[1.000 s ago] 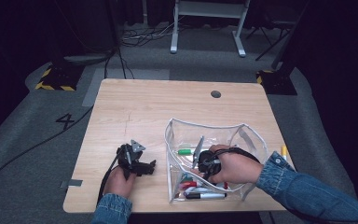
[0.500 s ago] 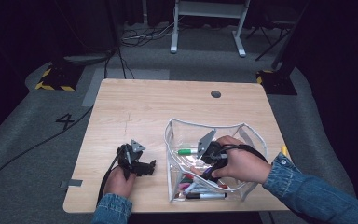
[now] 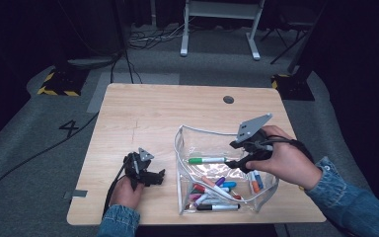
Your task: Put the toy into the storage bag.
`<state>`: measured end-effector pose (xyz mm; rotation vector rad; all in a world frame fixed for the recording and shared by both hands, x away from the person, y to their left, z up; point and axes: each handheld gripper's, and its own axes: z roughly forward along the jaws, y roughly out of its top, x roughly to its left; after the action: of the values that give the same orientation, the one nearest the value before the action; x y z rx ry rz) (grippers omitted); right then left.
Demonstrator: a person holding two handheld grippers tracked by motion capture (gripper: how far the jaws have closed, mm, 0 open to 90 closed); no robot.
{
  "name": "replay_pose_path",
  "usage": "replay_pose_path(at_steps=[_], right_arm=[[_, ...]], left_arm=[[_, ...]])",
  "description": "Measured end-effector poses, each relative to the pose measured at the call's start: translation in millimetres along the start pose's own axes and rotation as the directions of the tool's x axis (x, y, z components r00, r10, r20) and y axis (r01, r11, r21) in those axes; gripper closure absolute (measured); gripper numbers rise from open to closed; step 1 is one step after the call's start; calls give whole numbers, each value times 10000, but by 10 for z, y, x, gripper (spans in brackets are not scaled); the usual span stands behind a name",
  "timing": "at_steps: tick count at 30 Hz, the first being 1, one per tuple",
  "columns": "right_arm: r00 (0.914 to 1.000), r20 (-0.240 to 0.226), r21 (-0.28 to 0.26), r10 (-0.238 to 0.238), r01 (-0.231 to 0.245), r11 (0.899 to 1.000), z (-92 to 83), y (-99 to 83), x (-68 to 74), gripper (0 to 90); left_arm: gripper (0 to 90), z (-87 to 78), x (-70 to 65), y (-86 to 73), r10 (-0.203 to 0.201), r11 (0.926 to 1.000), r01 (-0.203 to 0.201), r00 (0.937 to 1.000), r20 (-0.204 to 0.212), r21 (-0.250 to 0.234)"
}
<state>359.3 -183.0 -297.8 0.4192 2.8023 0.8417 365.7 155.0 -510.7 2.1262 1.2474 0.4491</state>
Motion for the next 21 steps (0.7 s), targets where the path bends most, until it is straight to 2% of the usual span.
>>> replay_pose_path(at_steps=[5, 7, 9, 13, 14, 15, 18, 21], right_arm=[[9961, 531, -390, 711, -691, 9968, -269, -124, -117, 380], [9951, 592, -422, 797, -773, 9961, -301, -146, -133, 379], [9888, 801, -598, 1261, -1215, 9908, -424, -250, -200, 382], [9785, 1061, -906, 1769, -1676, 9817, -560, -378, -291, 389], [9785, 1061, -906, 1769, -1676, 9817, -560, -378, -291, 389], [9708, 1182, -1012, 2087, -1973, 9751, -627, -464, -340, 391], [9598, 1327, -1083, 2476, -2342, 9661, -686, -581, -402, 397], [9435, 1513, -1227, 2949, -2781, 9527, -750, -730, -484, 406]], left_arm=[[0, 0, -1, 0, -17, 10000, 17, 10000, 1, 1], [0, 0, -1, 0, -18, 10000, 18, 10000, -1, -3], [0, 0, -2, 0, -19, 10000, 19, 10000, -2, -1], [0, 0, -1, 0, -17, 10000, 17, 10000, -1, 0], [0, 0, -1, 0, -17, 10000, 17, 10000, -1, 0], [0, -1, -2, -1, -26, 10000, 26, 10000, -2, 12], [0, -1, -2, -1, -36, 10000, 36, 10000, -2, 9], [0, 0, -2, -1, -25, 10000, 25, 10000, 4, -1]])
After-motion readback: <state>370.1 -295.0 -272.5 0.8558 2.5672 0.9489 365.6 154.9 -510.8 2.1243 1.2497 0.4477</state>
